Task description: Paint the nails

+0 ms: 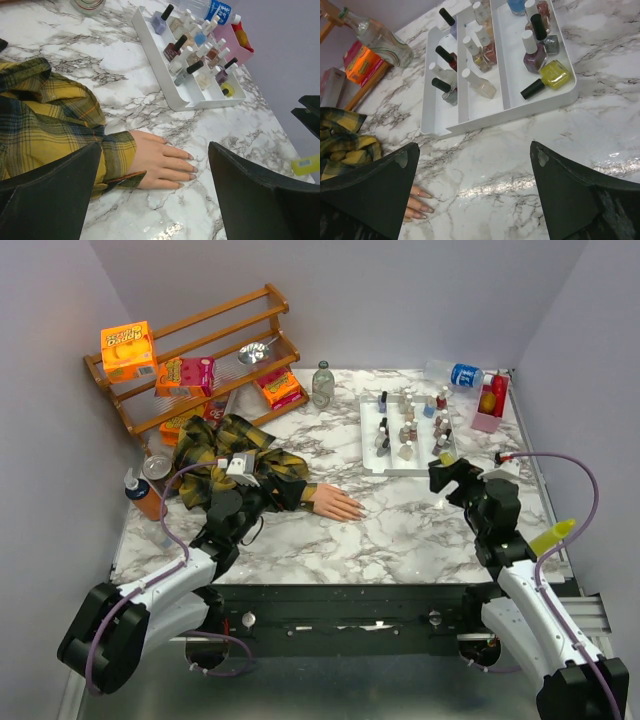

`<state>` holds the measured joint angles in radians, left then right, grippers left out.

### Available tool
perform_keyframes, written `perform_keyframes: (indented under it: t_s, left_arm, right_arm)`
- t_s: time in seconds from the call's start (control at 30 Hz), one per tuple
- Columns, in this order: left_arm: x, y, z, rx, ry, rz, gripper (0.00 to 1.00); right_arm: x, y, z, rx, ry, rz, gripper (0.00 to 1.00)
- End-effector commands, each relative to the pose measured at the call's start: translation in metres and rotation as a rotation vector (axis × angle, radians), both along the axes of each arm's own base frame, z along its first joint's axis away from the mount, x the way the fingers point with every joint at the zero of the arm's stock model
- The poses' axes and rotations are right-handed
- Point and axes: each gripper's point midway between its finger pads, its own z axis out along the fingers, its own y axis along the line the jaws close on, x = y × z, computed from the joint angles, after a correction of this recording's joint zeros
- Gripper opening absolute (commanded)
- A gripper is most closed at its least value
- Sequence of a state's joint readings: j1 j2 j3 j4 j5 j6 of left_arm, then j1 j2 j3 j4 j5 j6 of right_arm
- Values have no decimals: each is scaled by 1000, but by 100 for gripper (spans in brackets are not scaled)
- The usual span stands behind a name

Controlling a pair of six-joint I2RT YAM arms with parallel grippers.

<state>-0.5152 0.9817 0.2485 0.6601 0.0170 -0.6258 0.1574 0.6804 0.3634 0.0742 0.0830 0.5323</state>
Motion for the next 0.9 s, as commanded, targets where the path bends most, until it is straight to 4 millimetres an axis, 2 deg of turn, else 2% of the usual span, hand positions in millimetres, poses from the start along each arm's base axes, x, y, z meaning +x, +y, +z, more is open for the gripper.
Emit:
perform_keyframes:
  t_s: [0.0,0.17,0.2,0.37,0.53,0.57,0.6,0.87]
  left_arm:
    - [-1,-1,16,-6,-63,-9,99]
    - [-3,1,20,-10,-76,-4,99]
    - [-2,2,20,-10,-77,-1,99]
    - [-2,1,20,-9,-74,-3,99]
    - [-2,2,21,-7,-79,0,99]
    - [-2,2,20,-7,-77,3,99]
    - [-2,2,21,-5,-78,3,99]
    - [-3,3,21,-4,-82,2,99]
  right_arm:
    - [5,-5,3,-22,-7,-30,100]
    - [20,0,9,-49,69,0,91]
    - [20,0,3,-59,116,-1,91]
    - [47,-2,0,-90,227,-30,91]
    - [64,16,-9,-98,294,66,88]
    - [71,20,-10,-120,302,100,84]
    - [72,28,-13,-116,322,146,84]
    - [101,39,-21,-199,360,227,85]
